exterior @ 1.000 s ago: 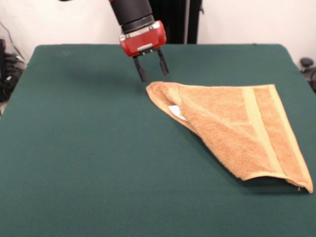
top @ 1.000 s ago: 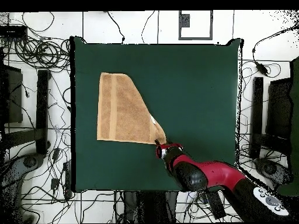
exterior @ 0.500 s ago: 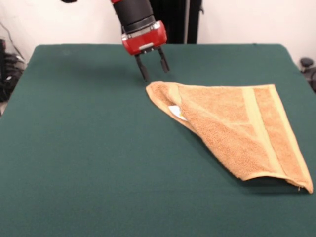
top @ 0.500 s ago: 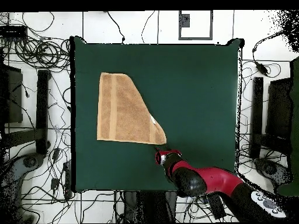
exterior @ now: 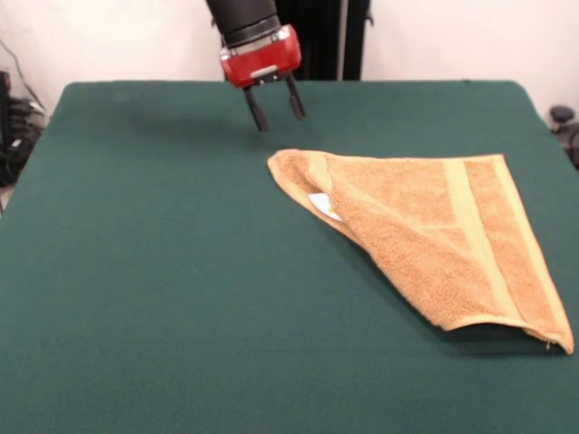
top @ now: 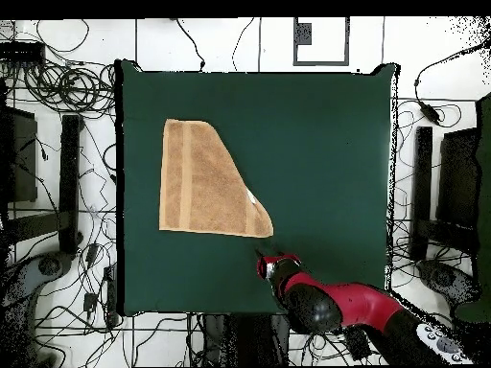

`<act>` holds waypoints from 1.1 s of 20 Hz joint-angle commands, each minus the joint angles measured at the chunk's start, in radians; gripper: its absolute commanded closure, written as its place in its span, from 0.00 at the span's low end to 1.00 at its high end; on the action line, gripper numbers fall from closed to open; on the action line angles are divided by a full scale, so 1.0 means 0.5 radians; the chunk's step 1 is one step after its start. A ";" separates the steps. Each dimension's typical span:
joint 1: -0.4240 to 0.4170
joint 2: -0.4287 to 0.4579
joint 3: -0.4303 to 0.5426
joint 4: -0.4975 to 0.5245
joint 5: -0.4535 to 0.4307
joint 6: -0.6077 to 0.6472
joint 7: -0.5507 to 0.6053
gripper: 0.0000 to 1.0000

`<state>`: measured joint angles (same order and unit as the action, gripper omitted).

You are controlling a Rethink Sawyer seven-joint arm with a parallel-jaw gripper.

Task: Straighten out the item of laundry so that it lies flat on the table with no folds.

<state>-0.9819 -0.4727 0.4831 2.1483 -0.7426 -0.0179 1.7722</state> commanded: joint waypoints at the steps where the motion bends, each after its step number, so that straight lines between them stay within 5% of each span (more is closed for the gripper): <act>1: 0.054 -0.082 0.100 -0.042 0.005 0.112 0.112 0.00; 13: 0.073 -0.113 0.127 -0.029 0.018 0.087 0.138 0.00; 22: 0.085 -0.244 0.251 0.043 0.198 0.116 0.242 0.00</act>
<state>-0.9819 -0.5661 0.4987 2.1559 -0.7197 -0.0177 1.7722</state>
